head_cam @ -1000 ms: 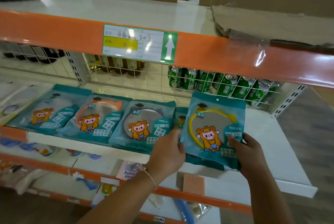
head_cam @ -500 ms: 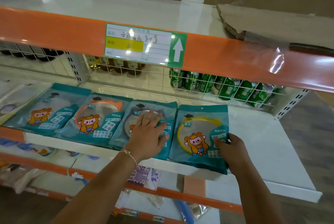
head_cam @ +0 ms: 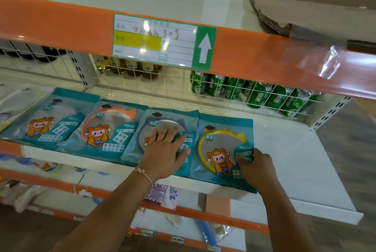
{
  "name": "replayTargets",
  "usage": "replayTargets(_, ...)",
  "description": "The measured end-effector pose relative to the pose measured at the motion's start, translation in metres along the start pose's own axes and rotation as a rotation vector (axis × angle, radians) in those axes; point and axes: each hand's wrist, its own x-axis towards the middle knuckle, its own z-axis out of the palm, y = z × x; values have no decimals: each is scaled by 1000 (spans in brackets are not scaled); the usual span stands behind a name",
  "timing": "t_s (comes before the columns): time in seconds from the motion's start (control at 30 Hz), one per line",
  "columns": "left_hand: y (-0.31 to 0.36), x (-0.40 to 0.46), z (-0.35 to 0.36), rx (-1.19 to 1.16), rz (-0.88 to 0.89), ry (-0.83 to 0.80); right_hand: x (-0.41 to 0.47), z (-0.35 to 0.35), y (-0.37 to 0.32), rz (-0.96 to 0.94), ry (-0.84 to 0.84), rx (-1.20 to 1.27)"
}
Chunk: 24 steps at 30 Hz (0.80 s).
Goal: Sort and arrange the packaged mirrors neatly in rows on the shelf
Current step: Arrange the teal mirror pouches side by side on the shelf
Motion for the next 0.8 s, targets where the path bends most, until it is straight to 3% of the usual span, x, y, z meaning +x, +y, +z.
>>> replayTargets(0.2,1,-1,0,34,-12,-17,-4,-1,-6,20,-25,-63)
replayTargets(0.37,7,0,-8,44,-13,-7,-8,5,-4,9,84,-217)
replayTargets(0.47,19,-1,-13,74,76,-6,-15,7,-7,-123,171,-256)
replayTargets(0.57,32,-2,-13,102,193,-67,-16,18,-13,-278,103,-365)
replayTargets(0.8,33,0,-6,143,226,-209,-13,43,-10,-338,53,-478)
